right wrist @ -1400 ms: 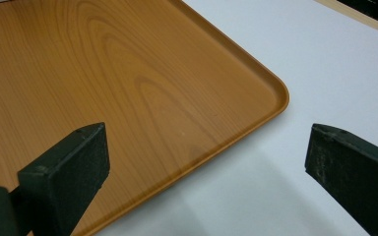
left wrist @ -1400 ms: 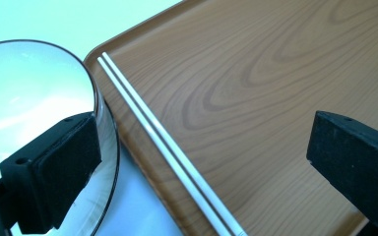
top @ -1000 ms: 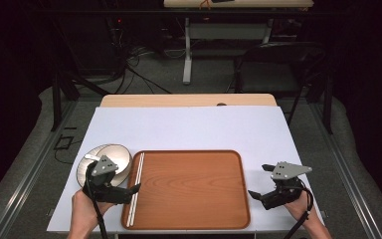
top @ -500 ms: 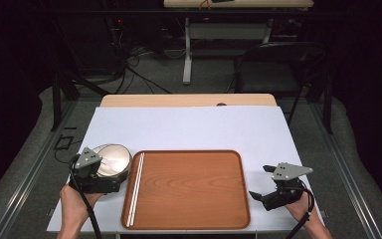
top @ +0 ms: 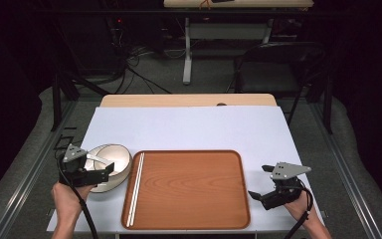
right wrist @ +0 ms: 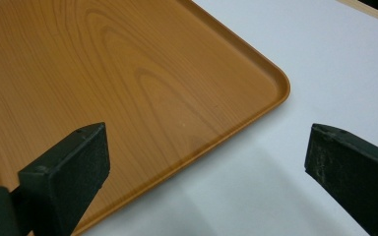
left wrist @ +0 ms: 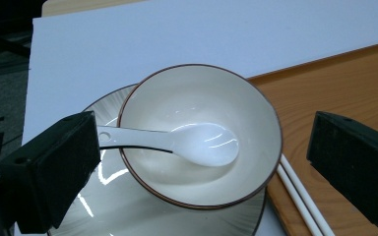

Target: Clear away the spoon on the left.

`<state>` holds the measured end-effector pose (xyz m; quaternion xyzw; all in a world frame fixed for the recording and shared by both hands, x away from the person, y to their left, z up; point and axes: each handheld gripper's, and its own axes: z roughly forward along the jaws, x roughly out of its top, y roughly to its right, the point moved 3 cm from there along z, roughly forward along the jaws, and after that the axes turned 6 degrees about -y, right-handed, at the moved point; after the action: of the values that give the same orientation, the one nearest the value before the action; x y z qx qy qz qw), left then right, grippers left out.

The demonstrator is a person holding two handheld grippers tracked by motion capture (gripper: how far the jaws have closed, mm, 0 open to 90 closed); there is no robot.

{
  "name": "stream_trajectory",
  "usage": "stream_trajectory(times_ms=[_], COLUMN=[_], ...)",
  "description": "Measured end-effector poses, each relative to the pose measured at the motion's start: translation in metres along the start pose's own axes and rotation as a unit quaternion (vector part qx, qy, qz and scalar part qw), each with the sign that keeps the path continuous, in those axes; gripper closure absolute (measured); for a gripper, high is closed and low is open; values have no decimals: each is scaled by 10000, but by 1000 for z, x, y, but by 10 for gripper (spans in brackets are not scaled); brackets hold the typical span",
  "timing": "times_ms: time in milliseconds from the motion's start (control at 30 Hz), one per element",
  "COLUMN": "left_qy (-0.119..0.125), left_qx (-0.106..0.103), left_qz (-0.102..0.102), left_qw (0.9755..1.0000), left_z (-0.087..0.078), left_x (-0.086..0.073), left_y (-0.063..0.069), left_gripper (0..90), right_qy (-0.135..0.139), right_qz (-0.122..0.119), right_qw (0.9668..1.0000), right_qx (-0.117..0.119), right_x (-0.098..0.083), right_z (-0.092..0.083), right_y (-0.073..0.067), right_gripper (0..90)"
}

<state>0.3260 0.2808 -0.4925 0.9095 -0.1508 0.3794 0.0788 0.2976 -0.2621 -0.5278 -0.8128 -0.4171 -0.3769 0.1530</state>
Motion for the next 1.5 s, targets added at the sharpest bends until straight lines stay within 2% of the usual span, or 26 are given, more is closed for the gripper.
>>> stream_trajectory(times_ms=[167, 367, 433, 633, 833, 933, 1100, 1267, 1367, 1500], left_qy=[56, 15, 42, -34, -61, -62, -96, -82, -30, 4], left_qx=[-29, 77, 28, 1, -108, -209, -144, -152, -260, -248], left_qz=[-235, -474, -598, -645, -752, -786, -737, -861, -920, -882], left_qw=[9997, 9988, 9982, 9979, 9971, 9967, 9971, 9961, 9954, 9958], left_z=[10, 20, 23, 34, 41, 44, 47, 48, 50, 50], left_x=[-2, -5, -7, -9, -10, -10, -11, -13, -14, -12], left_y=[-11, -25, -29, -33, -38, -40, -42, -47, -49, -50], left_gripper=[0, 0, 0, 29, 95, 155, 274, 381, 409, 433], right_qy=[-17, -15, -28, -32, -21, -22, -14, -21, -19, -25], right_qz=[-2, 6, 12, 10, 10, 3, 5, -8, 1, -1], right_qw=[10000, 10000, 10000, 10000, 10000, 10000, 10000, 10000, 10000, 10000], right_qx=[3, 2, -4, -15, -16, -15, -32, -34, -44, -53], right_x=[1, 0, 0, 0, 0, 0, 0, 0, 0, 0], right_z=[1, 1, 1, 1, 0, 0, -1, -1, -1, -1], right_y=[-1, 1, 0, 0, 0, -1, -1, -1, -1, -1], right_gripper=[28, 30, 31, 33, 42, 42, 42, 43, 43, 44])
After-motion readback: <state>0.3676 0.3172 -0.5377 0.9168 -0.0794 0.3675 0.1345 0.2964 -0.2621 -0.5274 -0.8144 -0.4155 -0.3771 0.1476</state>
